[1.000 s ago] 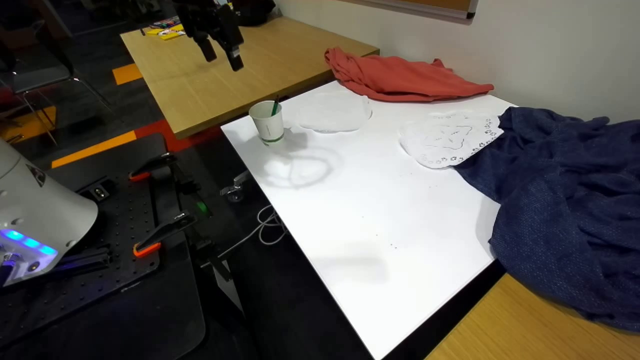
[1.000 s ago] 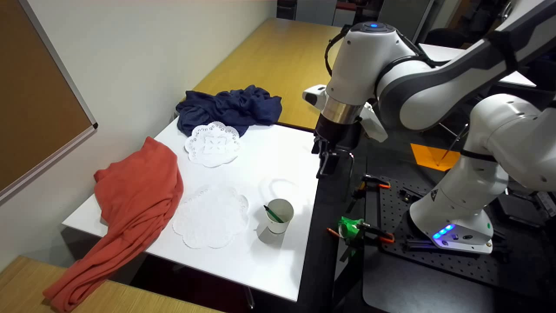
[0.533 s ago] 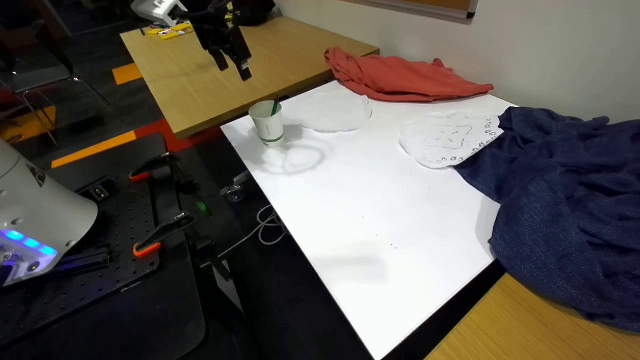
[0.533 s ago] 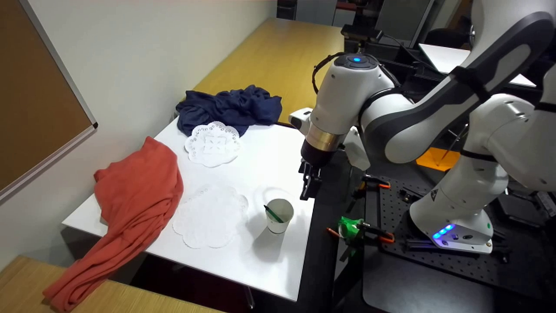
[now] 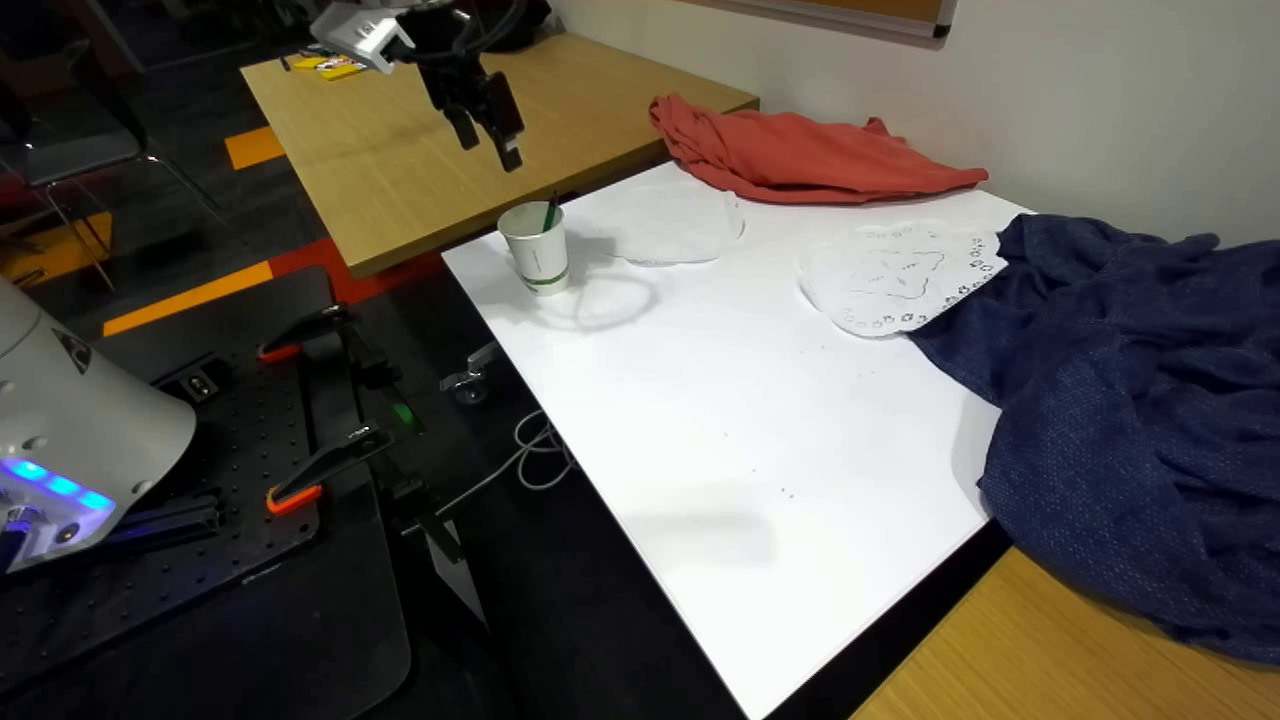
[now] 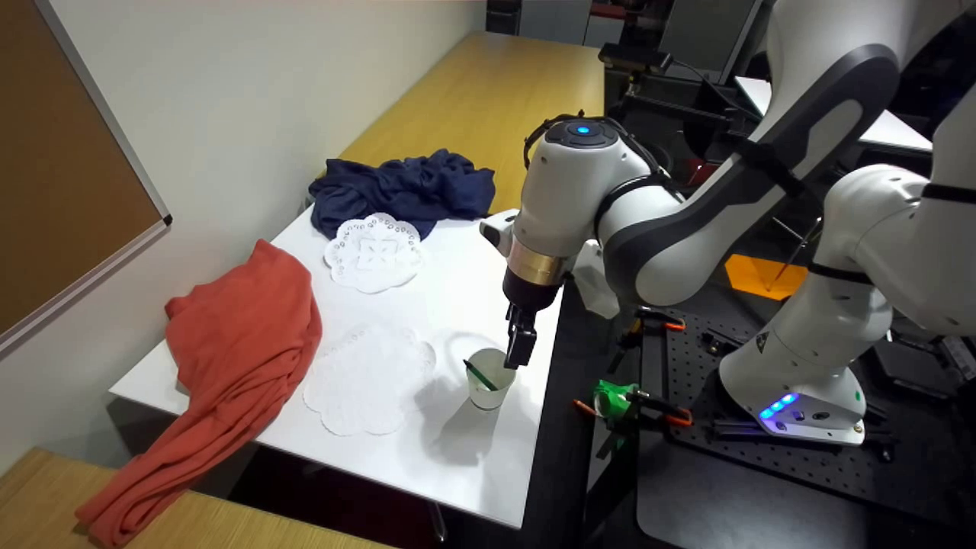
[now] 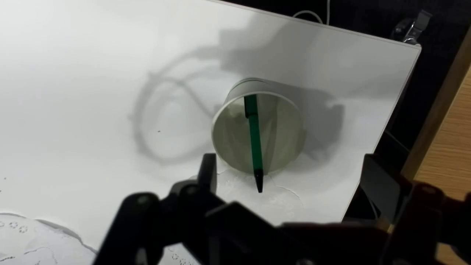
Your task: Remove the pen from the cup and put it on the table
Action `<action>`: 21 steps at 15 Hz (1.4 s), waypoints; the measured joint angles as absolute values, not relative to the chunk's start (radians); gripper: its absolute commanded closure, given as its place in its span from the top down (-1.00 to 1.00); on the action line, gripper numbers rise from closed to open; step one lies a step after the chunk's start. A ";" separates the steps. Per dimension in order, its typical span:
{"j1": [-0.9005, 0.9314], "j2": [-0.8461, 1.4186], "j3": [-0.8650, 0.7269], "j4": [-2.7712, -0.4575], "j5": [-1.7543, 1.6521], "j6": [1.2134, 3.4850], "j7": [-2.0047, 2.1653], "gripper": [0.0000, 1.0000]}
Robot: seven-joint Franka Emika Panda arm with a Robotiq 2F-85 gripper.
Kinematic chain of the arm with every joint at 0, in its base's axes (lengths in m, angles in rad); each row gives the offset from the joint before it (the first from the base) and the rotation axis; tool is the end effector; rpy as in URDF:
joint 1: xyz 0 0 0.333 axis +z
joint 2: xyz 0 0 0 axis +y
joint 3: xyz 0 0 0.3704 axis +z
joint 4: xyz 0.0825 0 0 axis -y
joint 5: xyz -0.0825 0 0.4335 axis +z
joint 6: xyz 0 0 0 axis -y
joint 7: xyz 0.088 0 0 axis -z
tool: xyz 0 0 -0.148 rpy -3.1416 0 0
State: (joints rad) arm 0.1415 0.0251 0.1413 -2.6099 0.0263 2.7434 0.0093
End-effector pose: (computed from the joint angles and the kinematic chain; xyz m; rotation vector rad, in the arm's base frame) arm 0.4589 0.1331 0.2247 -3.0825 -0.3867 -0.1637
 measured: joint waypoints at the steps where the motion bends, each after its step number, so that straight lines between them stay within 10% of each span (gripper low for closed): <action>1: 0.141 0.025 0.141 -2.610 0.026 2.743 0.009 1.00; 6: 0.139 0.030 0.131 -2.610 -0.069 2.744 0.088 0.96; 21: 0.140 0.141 0.119 -2.605 -0.338 2.856 0.400 -0.20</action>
